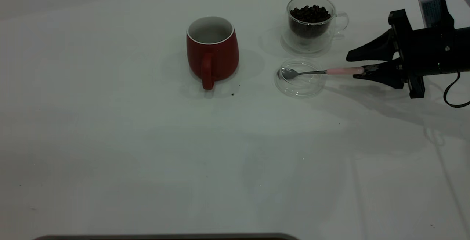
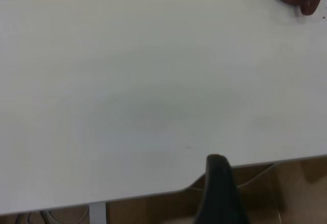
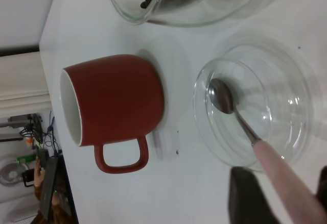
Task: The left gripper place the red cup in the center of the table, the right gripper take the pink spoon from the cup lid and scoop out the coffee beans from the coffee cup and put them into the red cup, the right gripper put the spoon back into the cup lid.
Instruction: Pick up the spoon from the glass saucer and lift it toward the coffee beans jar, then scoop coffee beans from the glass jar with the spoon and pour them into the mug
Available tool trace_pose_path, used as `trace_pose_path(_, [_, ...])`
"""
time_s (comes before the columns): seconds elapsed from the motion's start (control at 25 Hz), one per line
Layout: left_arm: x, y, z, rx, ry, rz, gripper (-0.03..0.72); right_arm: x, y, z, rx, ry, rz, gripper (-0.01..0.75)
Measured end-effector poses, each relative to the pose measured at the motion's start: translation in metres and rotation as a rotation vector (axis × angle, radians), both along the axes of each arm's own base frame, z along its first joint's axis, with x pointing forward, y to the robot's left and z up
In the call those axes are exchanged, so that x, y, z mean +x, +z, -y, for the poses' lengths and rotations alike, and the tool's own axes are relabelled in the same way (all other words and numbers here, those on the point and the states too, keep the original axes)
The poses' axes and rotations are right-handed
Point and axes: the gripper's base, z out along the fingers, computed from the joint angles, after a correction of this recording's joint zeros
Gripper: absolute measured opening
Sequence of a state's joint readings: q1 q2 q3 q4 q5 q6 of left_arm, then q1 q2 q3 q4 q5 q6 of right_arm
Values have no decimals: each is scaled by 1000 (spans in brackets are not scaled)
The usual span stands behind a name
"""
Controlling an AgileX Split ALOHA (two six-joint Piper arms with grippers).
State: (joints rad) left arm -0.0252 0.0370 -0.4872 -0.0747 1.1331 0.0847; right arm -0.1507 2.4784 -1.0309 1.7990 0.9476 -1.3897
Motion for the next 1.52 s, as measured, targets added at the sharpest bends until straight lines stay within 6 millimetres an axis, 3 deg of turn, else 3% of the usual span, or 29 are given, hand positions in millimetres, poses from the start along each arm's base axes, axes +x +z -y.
trace_pose_path(0.2, [0, 0, 0, 0, 0, 0, 588, 0, 0, 0, -4, 6, 8, 161])
trace_pose_path(0.32, [0, 0, 0, 0, 0, 0, 588, 0, 0, 0, -6, 8, 10, 118])
trace_pose_path(0.6, [0, 0, 0, 0, 0, 0, 588, 1, 4, -1, -12, 33, 48, 113])
trace_pose_path(0.88, [0, 0, 0, 0, 0, 0, 588, 1, 37, 2, -23, 79, 73, 113])
trace_pose_path(1.2, [0, 0, 0, 0, 0, 0, 588, -11, 52, 10, -83, 71, 47, 112])
trace_pose_path(1.36, [0, 0, 0, 0, 0, 0, 588, -2, 75, 12, -102, 73, 149, 112])
trace_pose_path(1.52, [0, 0, 0, 0, 0, 0, 588, 26, 100, 22, -116, 64, 227, 112])
